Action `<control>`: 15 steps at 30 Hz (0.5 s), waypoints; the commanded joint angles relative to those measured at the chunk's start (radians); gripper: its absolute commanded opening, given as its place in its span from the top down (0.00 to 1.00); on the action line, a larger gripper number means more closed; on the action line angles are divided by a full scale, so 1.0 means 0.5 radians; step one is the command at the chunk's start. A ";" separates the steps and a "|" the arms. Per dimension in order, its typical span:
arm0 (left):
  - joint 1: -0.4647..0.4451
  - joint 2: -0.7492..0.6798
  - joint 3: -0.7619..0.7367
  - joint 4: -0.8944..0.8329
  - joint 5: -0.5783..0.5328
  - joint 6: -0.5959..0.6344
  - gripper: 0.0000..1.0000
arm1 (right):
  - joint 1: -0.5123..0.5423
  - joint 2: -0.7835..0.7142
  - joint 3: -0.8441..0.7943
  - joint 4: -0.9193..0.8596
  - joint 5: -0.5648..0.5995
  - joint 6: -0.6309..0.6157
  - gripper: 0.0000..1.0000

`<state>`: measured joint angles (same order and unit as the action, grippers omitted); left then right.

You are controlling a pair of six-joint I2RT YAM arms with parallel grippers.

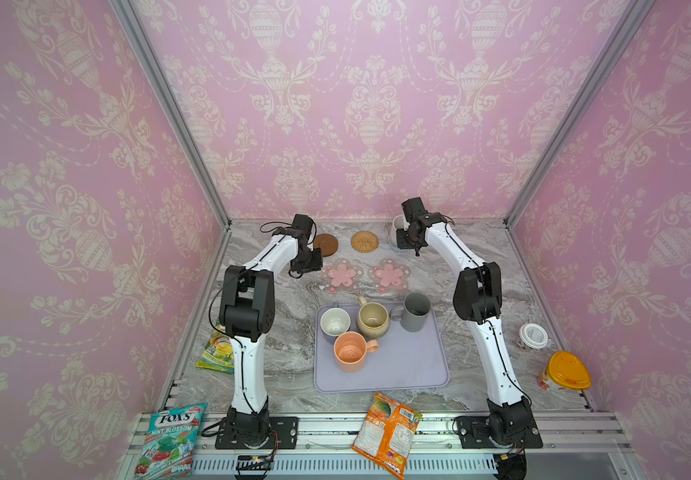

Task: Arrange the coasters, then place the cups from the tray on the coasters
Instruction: 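Lower the white speckled mug onto the light blue coaster with the right gripper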

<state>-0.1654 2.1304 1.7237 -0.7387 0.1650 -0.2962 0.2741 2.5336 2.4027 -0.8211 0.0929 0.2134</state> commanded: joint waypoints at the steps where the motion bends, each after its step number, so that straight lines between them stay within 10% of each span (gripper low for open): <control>1: 0.017 0.028 0.036 -0.023 0.045 0.006 0.61 | -0.018 -0.051 0.094 0.029 0.026 0.061 1.00; 15: 0.016 0.026 0.041 -0.023 0.056 -0.005 0.61 | -0.020 -0.063 0.113 0.050 -0.017 0.080 0.71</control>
<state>-0.1654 2.1365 1.7237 -0.7383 0.1753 -0.2966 0.2741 2.5336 2.4210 -0.8169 0.0921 0.2398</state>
